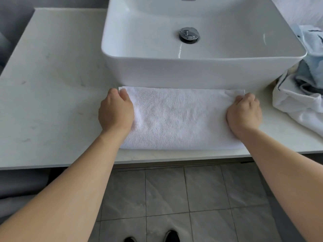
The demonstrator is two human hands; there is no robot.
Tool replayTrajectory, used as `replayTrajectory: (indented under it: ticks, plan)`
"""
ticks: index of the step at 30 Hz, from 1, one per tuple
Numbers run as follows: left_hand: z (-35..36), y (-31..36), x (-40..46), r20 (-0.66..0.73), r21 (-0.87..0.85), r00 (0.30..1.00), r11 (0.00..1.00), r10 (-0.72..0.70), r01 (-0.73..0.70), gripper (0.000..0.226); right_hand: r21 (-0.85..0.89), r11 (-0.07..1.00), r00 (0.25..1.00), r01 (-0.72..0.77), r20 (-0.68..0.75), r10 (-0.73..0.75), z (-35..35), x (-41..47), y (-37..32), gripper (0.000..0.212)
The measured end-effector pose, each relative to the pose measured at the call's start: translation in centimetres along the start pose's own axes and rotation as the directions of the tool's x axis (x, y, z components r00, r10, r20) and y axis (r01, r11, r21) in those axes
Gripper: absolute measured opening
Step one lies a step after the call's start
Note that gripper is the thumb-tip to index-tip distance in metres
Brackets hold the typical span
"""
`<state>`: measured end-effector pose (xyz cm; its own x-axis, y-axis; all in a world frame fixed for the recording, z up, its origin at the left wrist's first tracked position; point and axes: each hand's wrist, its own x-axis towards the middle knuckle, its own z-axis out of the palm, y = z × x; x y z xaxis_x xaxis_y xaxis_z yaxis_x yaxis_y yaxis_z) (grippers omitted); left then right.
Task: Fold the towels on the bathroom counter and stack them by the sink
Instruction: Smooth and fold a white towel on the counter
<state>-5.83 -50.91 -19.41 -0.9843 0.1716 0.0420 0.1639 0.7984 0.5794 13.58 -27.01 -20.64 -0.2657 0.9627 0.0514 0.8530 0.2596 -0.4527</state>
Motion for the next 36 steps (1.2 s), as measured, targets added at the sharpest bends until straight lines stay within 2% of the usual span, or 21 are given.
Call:
replayTrajectory:
  ticks: [4,6,7,8,10,11,13,16,18,20,21,22,23,25,26,28,31,36]
  plan:
    - [1.1,-0.5,-0.9,-0.005,0.101,0.992,0.987,0.124,-0.123,0.029,-0.090,0.996,0.991,-0.002,0.130,0.014,-1.5,1.4,0.1,0.038]
    - [1.6,-0.4,-1.3,-0.022,0.138,0.991,0.982,0.131,-0.126,0.030,-0.202,0.979,0.999,0.040,0.043,-0.032,-2.1,1.0,-0.7,0.051]
    - [1.8,-0.3,-1.4,-0.030,0.144,0.991,0.982,0.127,-0.121,0.031,-0.217,0.968,0.991,0.128,-0.007,-0.132,-2.2,0.1,-1.3,0.054]
    - [1.8,-0.3,-1.4,-0.034,0.146,0.992,0.982,0.124,-0.118,0.031,-0.206,0.939,0.958,0.276,-0.023,-0.287,-2.1,-1.2,-1.8,0.051]
    - [1.7,-0.7,-0.9,-0.026,0.145,0.990,0.980,0.139,-0.133,0.030,-0.172,0.806,0.823,0.567,0.075,-0.563,-1.1,-3.8,-2.1,0.043]
    - [1.5,-1.0,-0.7,-0.010,0.150,0.988,0.977,0.156,-0.152,0.028,-0.158,0.760,0.775,0.631,0.169,-0.609,-0.6,-4.6,-2.0,0.046]
    - [1.2,-1.3,-0.1,0.027,0.175,0.983,0.967,0.184,-0.186,0.027,-0.160,0.760,0.761,0.629,0.326,-0.561,0.0,-4.7,-1.3,0.055]
    - [0.5,-1.1,0.3,0.067,0.205,0.988,0.967,0.141,-0.152,0.027,-0.198,0.726,0.727,0.659,0.418,-0.545,0.2,-3.4,0.2,0.061]
    - [-0.1,-0.7,-0.2,-0.006,0.228,0.990,0.964,0.143,-0.138,0.021,-0.198,0.699,0.696,0.687,0.458,-0.553,0.0,-3.1,0.6,0.062]
    - [-0.3,0.2,-1.7,-0.129,0.254,0.935,0.922,0.331,-0.292,0.018,-0.214,0.698,0.699,0.684,0.467,-0.542,0.1,-3.2,0.5,0.061]
    - [-0.1,1.2,-2.8,-0.139,0.226,0.875,0.875,0.464,-0.428,0.021,-0.216,0.703,0.705,0.678,0.463,-0.538,0.1,-3.3,0.5,0.060]
    - [0.5,2.1,-3.8,-0.079,0.180,0.800,0.798,0.595,-0.575,0.026,-0.208,0.708,0.706,0.675,0.459,-0.539,0.1,-3.4,0.4,0.060]
    - [1.2,3.1,-4.6,0.040,0.135,0.725,0.715,0.688,-0.686,0.032,-0.198,0.711,0.706,0.674,0.456,-0.542,0.1,-3.4,0.3,0.059]
    - [2.9,4.7,-5.7,0.318,0.105,0.644,0.649,0.696,-0.753,0.047,-0.191,0.720,0.713,0.668,0.443,-0.544,0.1,-3.3,0.3,0.056]
    - [3.6,5.0,-6.0,0.419,0.116,0.637,0.658,0.647,-0.744,0.053,-0.190,0.724,0.717,0.663,0.438,-0.542,0.1,-3.2,0.4,0.055]
    - [4.6,4.5,-5.8,0.508,0.163,0.633,0.656,0.584,-0.737,0.062,-0.185,0.724,0.716,0.665,0.436,-0.546,0.2,-3.1,0.6,0.056]
    - [4.5,3.0,-5.3,0.533,0.210,0.617,0.616,0.579,-0.759,0.073,-0.187,0.723,0.717,0.665,0.431,-0.548,0.2,-3.0,0.9,0.061]
    - [2.3,-0.6,-3.4,0.541,0.369,0.693,0.606,0.477,-0.705,0.092,-0.214,0.755,0.752,0.620,0.436,-0.494,-1.3,-2.1,3.7,0.068]
